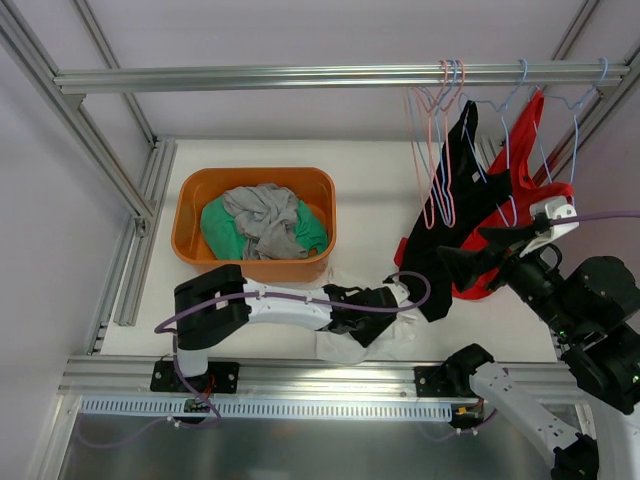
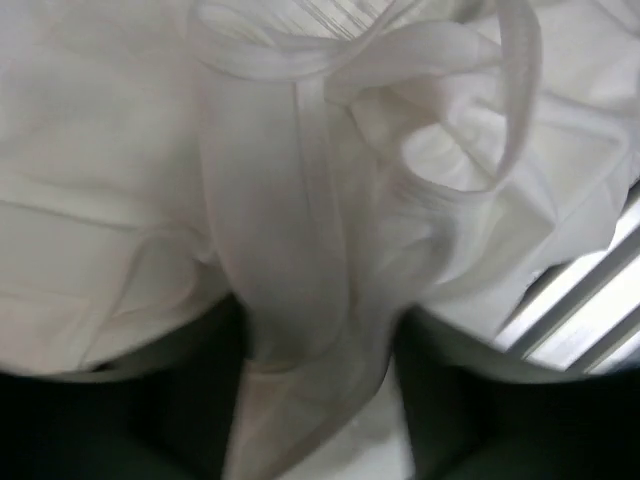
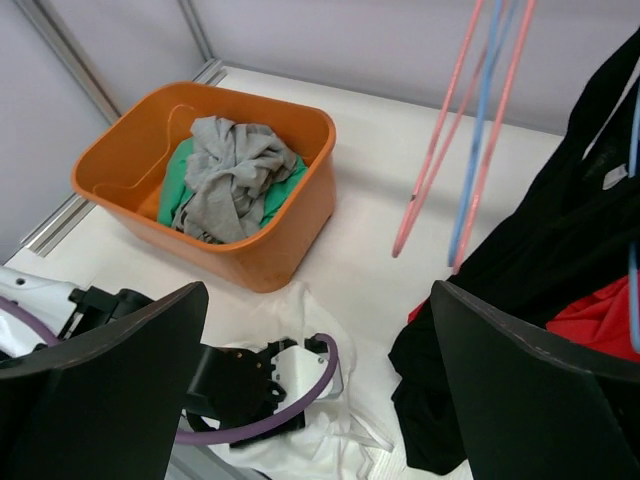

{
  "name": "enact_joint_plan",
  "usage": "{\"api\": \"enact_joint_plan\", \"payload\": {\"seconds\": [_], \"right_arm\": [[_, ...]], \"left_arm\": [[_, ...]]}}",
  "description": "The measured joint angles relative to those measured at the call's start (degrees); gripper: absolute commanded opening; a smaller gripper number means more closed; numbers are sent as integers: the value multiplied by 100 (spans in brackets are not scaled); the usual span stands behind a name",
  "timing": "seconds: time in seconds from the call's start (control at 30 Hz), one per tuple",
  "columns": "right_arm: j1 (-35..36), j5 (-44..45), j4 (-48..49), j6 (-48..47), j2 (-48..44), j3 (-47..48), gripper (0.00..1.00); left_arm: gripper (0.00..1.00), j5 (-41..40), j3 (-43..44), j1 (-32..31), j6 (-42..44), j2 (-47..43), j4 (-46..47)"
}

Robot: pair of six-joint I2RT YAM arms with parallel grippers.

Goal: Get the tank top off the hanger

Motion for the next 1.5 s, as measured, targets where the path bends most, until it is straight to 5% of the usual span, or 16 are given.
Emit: {"api": "enact_joint_plan", "payload": {"seconds": [0.07,0.1,0.33,0.53,0.67,0.83,1.13,1.3,1.5], "right_arm": [[0,-157,-15,-37,-61,-42,99],[0,-205,-28,-48,-103,-55,99],[0,-216,-26,-122,-570,-267,100],[0,-92,57,-129,-782,-527,99],[0,-4,111,-129,-844,-601,99],[-2,26,225,-127,-866,-601,100],[0,177,229,-127,-850,-601,100],[0,225,273,-125,-654,-601,99],[0,227,415,-125,-385,-704,99]], "left_arm": [[2,-179,42,-74,-7,66,42],[0,-216,50,-116,-46,76,59],[0,-595,-24,-376,-101,-278,-328],[0,-1506,-11,-402,-61,-2144,-861],[0,-2411,649,-396,212,-3077,-1102],[0,-3410,1646,-131,719,-3230,-1419],[0,-3027,2024,2763,660,-3567,-1797],[0,-2000,1515,4642,22,-3803,-1843],[0,-1005,695,5893,-686,-3209,-1891]]}}
